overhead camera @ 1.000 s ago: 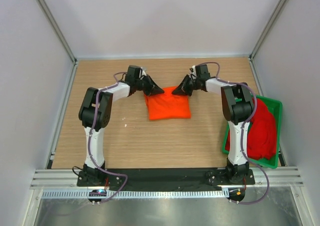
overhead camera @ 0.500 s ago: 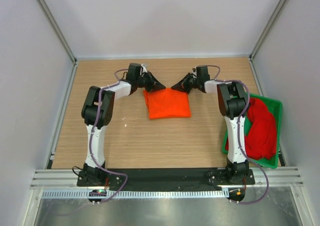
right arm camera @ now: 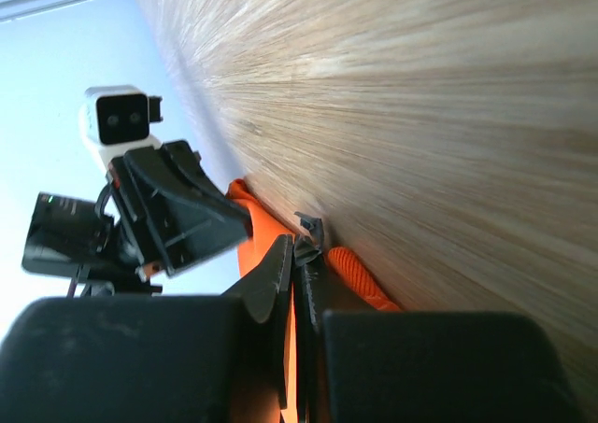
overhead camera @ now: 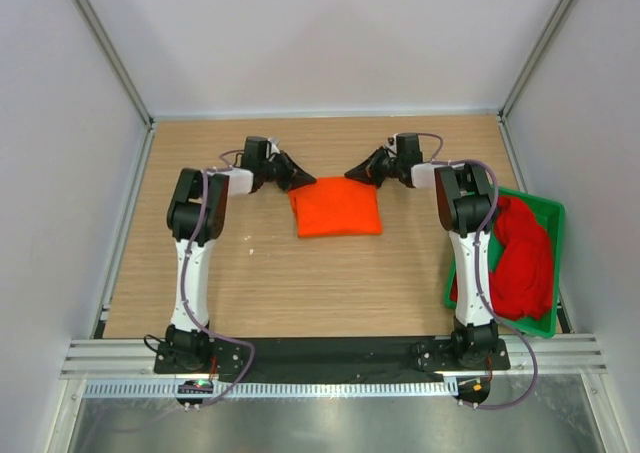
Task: Fold and stack the t-shirts
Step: Neatly place the folded tshirt to the corner
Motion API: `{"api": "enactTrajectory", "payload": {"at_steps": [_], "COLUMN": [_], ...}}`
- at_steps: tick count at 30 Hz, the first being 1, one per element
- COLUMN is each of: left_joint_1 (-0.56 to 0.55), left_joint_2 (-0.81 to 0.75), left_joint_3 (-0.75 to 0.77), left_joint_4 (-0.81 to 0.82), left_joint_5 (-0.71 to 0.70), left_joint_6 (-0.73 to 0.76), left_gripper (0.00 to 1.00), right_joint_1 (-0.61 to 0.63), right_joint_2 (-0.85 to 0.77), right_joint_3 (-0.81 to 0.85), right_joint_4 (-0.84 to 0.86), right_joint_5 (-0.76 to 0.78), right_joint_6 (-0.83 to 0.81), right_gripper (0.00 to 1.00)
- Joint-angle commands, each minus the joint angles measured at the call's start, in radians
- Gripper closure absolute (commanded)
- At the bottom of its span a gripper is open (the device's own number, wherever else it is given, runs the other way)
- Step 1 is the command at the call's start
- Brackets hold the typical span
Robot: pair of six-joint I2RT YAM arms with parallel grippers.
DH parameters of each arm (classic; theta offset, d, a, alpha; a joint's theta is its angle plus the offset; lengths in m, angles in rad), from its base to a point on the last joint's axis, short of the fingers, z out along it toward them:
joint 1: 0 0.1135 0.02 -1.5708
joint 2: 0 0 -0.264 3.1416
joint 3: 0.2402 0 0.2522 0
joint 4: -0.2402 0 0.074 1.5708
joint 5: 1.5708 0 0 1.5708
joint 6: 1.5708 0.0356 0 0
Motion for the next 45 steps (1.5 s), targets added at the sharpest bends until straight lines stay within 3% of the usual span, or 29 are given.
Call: {"api": "enactTrajectory", "payload": {"at_steps": [1,10,14,17,20,24,29,35,45], "left_joint_1": [0.046,0.060,0.061,0.060,0.061,0.061,0.060,0.060,0.031], "left_joint_2": [0.021,0.033,-0.016,-0.068,-0.121,-0.200,-0.340,-0.500,-0.810], "left_joint_3": [0.022,0.069,0.114,0.169,0.221,0.230,0.129,-0.030,-0.328], "left_joint_4": [0.057,-0.012,-0.144,-0.251,-0.365,-0.475,-0.569,-0.630,-0.703], "left_joint_5": [0.025,0.050,0.035,0.010,-0.033,-0.074,-0.108,-0.102,-0.093], "left_joint_6": [0.002,0.039,0.110,0.159,0.212,0.262,0.312,0.360,0.407], "left_gripper": [0.95,0.95,0.95,0.88,0.78,0.72,0.71,0.71,0.71], "right_joint_1": [-0.018,-0.035,-0.039,-0.041,-0.044,-0.042,-0.041,-0.041,-0.025], "right_joint_2": [0.037,0.070,0.032,-0.002,-0.056,-0.122,-0.217,-0.272,-0.237], "right_joint_3": [0.013,0.065,0.177,0.293,0.396,0.513,0.492,0.346,0.262], "right_joint_4": [-0.028,-0.049,-0.160,-0.356,-0.555,-0.898,-1.120,-1.169,-0.985], "right_joint_5": [0.021,0.029,0.044,0.075,0.127,0.237,0.386,0.377,0.280], "right_joint_6": [-0.036,-0.050,-0.103,-0.201,-0.313,-0.520,-0.722,-0.868,-0.949], "right_gripper": [0.93,0.91,0.87,0.80,0.62,0.57,0.50,0.42,0.41]}}
